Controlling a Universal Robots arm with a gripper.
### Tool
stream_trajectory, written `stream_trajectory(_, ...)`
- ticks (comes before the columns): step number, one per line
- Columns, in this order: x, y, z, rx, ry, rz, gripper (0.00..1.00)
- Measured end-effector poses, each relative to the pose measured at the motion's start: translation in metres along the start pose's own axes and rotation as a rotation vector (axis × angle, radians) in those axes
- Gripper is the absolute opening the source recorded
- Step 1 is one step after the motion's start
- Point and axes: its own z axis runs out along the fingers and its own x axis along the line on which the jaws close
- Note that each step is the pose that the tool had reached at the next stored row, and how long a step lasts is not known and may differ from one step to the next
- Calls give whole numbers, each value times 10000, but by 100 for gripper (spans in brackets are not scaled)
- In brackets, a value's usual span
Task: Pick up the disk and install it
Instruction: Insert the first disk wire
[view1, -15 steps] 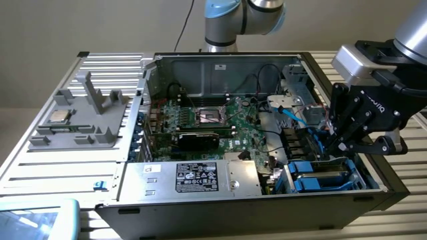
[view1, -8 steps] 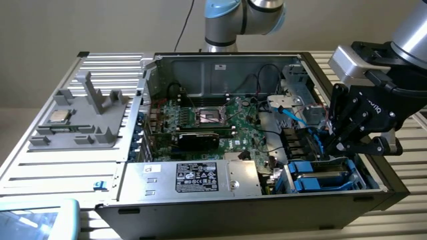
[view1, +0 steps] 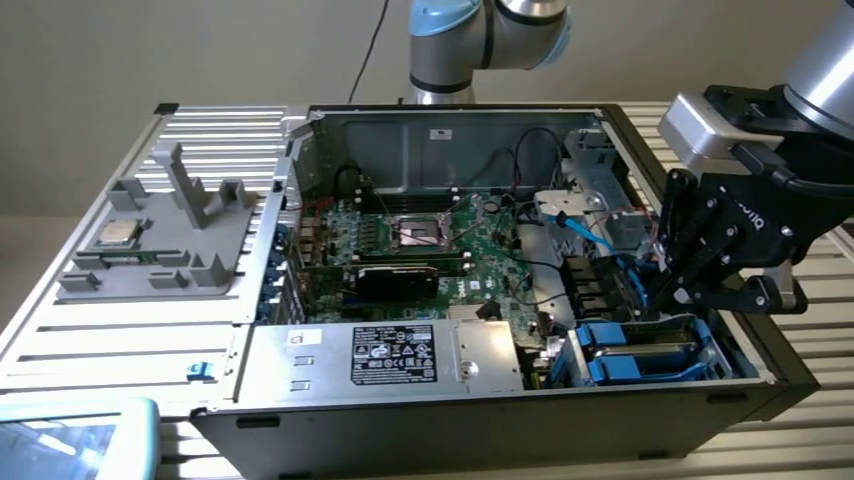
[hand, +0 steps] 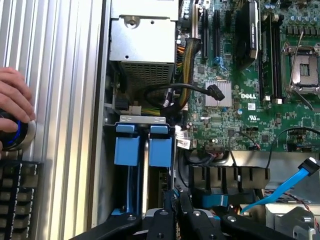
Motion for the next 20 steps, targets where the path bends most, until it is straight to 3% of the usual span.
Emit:
stream_trajectory(7,23,7,31,28,10,69,15)
stream_trajectory(11,25,23,63,108,27,121,15)
stream_trajectory(20,30,19,100,115,27,153,15)
